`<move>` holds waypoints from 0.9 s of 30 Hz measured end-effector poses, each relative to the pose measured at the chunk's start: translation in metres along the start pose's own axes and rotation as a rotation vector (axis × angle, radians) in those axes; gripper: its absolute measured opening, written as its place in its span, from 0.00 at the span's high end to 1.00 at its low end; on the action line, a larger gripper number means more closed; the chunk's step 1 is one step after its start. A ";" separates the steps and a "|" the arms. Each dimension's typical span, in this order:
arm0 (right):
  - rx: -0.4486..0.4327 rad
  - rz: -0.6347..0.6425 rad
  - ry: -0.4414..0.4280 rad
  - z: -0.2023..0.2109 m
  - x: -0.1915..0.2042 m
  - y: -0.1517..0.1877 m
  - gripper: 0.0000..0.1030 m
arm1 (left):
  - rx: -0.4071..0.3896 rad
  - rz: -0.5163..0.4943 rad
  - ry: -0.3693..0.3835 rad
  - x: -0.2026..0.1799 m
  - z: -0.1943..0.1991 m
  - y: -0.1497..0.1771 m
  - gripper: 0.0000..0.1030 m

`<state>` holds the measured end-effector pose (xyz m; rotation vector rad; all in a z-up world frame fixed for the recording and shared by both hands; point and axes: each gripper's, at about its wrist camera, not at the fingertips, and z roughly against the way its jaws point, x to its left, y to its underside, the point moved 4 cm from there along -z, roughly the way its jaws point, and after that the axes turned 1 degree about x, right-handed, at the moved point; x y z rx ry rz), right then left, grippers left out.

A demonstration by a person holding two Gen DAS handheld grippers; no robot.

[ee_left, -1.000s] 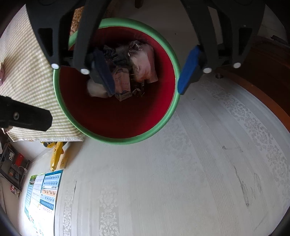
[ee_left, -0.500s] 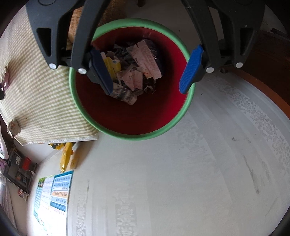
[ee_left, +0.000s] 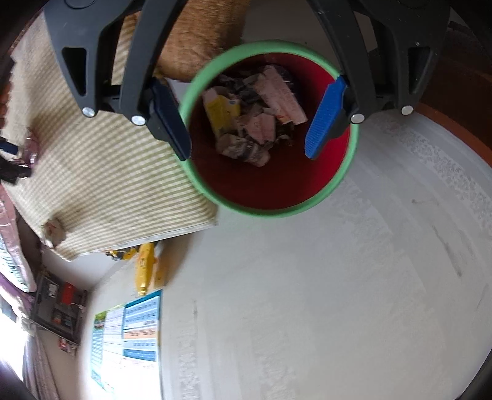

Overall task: Collect trash
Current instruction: 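Grasp the crumpled foil with left tool while right tool grasps the pink wrapper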

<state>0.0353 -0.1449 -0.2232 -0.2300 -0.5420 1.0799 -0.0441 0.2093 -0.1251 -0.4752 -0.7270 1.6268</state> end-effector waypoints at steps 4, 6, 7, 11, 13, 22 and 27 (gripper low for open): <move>0.012 0.069 -0.052 -0.005 0.001 0.004 0.72 | -0.018 -0.044 0.048 -0.031 0.009 -0.008 0.28; 0.047 0.061 -0.149 0.000 -0.002 0.009 0.74 | -0.025 -0.077 0.076 -0.052 0.011 -0.011 0.28; 0.044 0.069 -0.176 0.007 -0.004 0.012 0.74 | -0.023 -0.094 0.101 -0.066 0.011 -0.013 0.28; -0.005 0.190 -0.208 0.046 -0.019 0.039 0.74 | -0.023 -0.139 0.187 -0.120 0.006 -0.026 0.28; -0.011 0.195 -0.222 0.056 -0.031 0.051 0.74 | -0.033 -0.171 0.238 -0.155 0.003 -0.037 0.28; -0.066 0.141 -0.185 0.061 -0.082 0.063 0.73 | -0.049 -0.279 0.330 -0.315 -0.056 -0.090 0.28; -0.059 0.068 -0.197 0.053 -0.111 0.062 0.73 | -0.026 -0.291 0.296 -0.371 -0.089 -0.112 0.28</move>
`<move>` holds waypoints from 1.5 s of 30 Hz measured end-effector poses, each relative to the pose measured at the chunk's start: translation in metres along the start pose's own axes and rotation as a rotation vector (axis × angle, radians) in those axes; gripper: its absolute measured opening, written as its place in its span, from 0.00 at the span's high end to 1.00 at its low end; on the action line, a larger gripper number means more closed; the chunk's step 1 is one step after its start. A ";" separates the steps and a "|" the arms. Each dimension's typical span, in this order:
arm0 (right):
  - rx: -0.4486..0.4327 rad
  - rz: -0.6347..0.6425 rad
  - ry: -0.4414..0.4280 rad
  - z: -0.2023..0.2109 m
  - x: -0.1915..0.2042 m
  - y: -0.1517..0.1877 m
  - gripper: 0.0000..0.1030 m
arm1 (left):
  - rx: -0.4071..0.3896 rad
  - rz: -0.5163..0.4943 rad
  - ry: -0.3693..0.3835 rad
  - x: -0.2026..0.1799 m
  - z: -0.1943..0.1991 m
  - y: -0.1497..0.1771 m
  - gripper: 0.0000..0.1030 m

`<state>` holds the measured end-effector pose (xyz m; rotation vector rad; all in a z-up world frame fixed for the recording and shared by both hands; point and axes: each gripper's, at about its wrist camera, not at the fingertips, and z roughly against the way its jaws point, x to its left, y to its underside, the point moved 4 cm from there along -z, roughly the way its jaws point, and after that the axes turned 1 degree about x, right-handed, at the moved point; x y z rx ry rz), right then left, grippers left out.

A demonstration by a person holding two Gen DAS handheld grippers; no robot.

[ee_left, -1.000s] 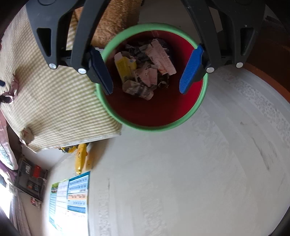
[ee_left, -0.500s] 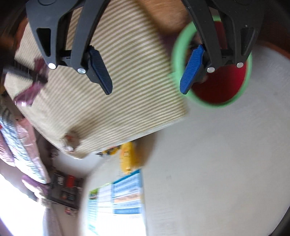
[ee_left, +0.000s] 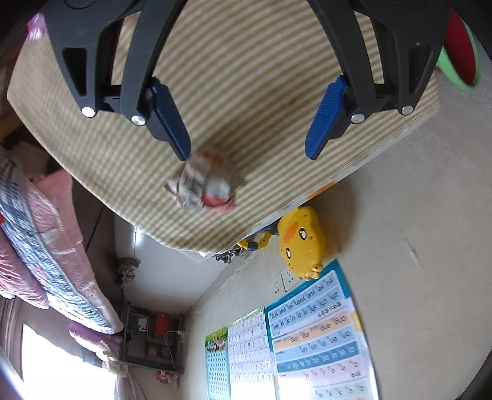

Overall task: Collect trash
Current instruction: 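Grasp the crumpled foil with left tool while right tool grasps the pink wrapper, then carry the foil to the bucket with left tool while right tool carries the pink wrapper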

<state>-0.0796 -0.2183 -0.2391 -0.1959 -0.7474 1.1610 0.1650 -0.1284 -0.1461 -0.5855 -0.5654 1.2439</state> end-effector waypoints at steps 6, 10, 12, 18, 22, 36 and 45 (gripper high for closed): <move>-0.017 -0.056 -0.056 0.003 -0.014 -0.007 0.72 | 0.050 -0.043 -0.037 -0.024 -0.036 -0.013 0.28; -0.024 -0.051 -0.086 0.010 -0.015 -0.005 0.72 | 0.074 -0.061 -0.056 -0.031 -0.051 -0.018 0.28; -0.027 -0.049 -0.092 0.010 -0.014 -0.006 0.72 | 0.084 -0.063 -0.047 -0.033 -0.056 -0.020 0.33; -0.023 -0.051 -0.093 0.009 -0.015 -0.005 0.72 | 0.061 -0.071 0.001 -0.034 -0.044 -0.019 0.60; -0.028 -0.039 -0.078 0.007 -0.012 -0.006 0.72 | -0.005 -0.080 -0.002 -0.025 -0.012 -0.006 0.63; -0.037 0.043 0.023 0.008 0.008 -0.002 0.71 | -0.065 0.052 0.055 0.050 0.138 0.065 0.63; -0.051 0.060 0.038 0.027 0.035 -0.005 0.71 | -0.107 0.064 -0.008 0.097 0.188 0.107 0.63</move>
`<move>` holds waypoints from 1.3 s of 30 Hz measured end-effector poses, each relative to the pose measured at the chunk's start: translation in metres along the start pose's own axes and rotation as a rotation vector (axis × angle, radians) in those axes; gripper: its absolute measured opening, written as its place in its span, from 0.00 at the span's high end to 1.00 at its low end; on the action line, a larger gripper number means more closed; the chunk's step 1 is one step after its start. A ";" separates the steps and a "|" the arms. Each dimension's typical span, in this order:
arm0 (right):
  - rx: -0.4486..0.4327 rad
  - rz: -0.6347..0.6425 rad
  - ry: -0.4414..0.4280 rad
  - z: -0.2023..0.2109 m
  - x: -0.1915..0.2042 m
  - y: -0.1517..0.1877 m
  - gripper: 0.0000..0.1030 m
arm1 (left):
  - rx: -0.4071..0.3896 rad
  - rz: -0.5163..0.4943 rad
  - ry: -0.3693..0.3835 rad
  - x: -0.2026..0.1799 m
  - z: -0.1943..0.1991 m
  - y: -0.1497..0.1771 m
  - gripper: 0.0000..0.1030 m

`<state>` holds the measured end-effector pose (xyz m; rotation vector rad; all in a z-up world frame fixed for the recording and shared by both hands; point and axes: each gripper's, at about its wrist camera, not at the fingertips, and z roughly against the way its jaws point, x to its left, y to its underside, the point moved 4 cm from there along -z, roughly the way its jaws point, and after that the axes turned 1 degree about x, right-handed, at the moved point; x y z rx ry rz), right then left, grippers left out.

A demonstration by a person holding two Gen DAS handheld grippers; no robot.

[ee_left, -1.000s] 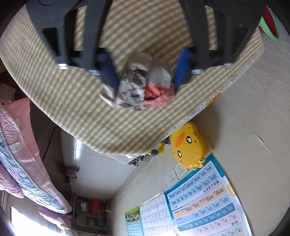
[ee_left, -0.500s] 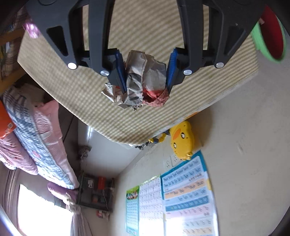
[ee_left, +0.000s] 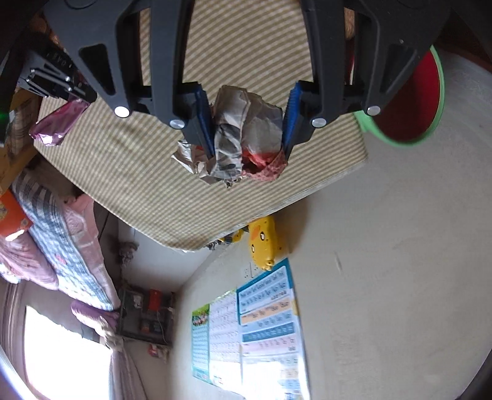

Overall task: Collect trash
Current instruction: 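Carry the foil to the bucket with left tool while right tool carries the pink wrapper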

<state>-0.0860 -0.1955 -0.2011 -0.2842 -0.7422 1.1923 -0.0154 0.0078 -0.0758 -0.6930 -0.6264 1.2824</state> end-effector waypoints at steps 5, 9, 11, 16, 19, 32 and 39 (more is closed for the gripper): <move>-0.031 0.029 -0.016 0.023 0.023 -0.006 0.71 | -0.031 0.004 0.002 0.015 0.015 0.005 0.63; -0.066 0.066 -0.027 0.044 0.047 -0.012 0.71 | -0.039 0.036 0.022 0.026 0.021 0.006 0.62; -0.089 0.086 -0.029 0.054 0.059 -0.017 0.70 | -0.047 0.047 0.026 0.032 0.025 0.007 0.62; -0.140 0.117 -0.054 0.077 0.083 -0.024 0.70 | -0.065 0.072 0.028 0.046 0.034 0.011 0.62; -0.158 0.140 -0.065 0.087 0.095 -0.026 0.70 | -0.069 0.086 0.027 0.052 0.037 0.012 0.62; -0.176 0.151 -0.128 0.099 0.125 -0.023 0.70 | -0.029 0.100 -0.018 0.069 0.035 0.029 0.62; -0.164 0.169 -0.165 0.096 0.137 -0.021 0.70 | -0.018 0.083 -0.042 0.069 0.033 0.029 0.62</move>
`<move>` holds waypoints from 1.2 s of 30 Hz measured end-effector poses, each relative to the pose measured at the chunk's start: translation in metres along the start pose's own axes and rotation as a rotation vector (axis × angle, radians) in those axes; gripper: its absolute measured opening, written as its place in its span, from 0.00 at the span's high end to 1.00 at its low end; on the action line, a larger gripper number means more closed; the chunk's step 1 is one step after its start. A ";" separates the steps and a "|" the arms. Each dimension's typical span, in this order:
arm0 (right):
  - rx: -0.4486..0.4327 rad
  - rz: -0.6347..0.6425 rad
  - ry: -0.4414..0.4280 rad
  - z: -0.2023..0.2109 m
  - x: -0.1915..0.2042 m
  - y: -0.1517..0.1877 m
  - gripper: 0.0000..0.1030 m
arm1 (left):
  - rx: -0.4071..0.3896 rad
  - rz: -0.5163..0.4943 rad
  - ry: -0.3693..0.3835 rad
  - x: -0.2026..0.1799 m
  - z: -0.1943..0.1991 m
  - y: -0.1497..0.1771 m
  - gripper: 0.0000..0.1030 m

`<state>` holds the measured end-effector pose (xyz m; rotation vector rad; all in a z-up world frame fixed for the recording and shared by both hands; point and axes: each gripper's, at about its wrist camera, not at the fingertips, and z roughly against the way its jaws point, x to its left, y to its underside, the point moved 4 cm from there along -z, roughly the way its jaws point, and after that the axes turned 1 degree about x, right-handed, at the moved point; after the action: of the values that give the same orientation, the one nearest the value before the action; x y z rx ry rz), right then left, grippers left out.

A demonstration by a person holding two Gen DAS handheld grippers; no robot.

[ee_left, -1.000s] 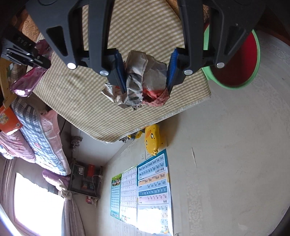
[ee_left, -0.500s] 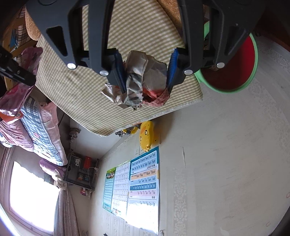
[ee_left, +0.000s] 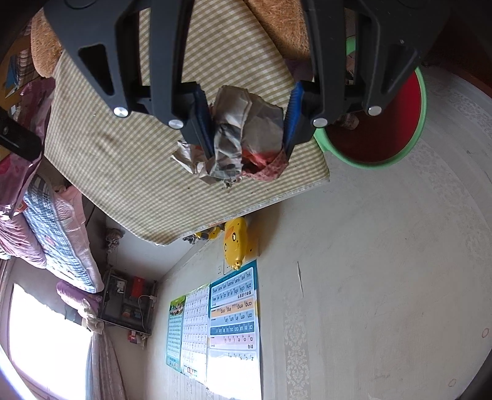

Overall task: Collect trash
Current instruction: 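Carry the foil to the bucket with left tool while right tool carries the pink wrapper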

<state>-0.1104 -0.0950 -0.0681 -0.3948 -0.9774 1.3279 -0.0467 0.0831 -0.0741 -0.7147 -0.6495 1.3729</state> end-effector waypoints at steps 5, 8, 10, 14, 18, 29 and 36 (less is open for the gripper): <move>0.007 -0.004 -0.010 -0.003 -0.002 0.002 0.70 | -0.001 0.007 -0.019 0.006 -0.002 -0.002 0.62; 0.014 -0.009 -0.011 -0.006 -0.002 0.004 0.70 | -0.001 0.017 -0.031 0.012 -0.002 -0.002 0.62; 0.018 -0.008 -0.011 -0.008 -0.002 0.005 0.70 | -0.001 0.021 -0.039 0.016 -0.003 -0.002 0.62; 0.023 0.000 -0.010 -0.011 0.002 0.005 0.70 | 0.004 0.029 -0.046 0.022 -0.004 0.000 0.62; 0.020 0.008 -0.008 -0.011 0.003 0.003 0.70 | -0.006 0.032 -0.064 0.027 -0.003 -0.003 0.61; -0.019 0.075 -0.003 -0.008 0.022 -0.019 0.70 | -0.033 0.061 -0.108 0.050 0.002 -0.005 0.61; -0.020 0.119 -0.004 -0.015 0.039 -0.024 0.70 | -0.031 0.101 -0.128 0.070 0.001 -0.001 0.61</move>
<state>-0.0865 -0.0612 -0.0442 -0.4719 -0.9830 1.4275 -0.0405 0.1529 -0.0733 -0.6963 -0.7453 1.5135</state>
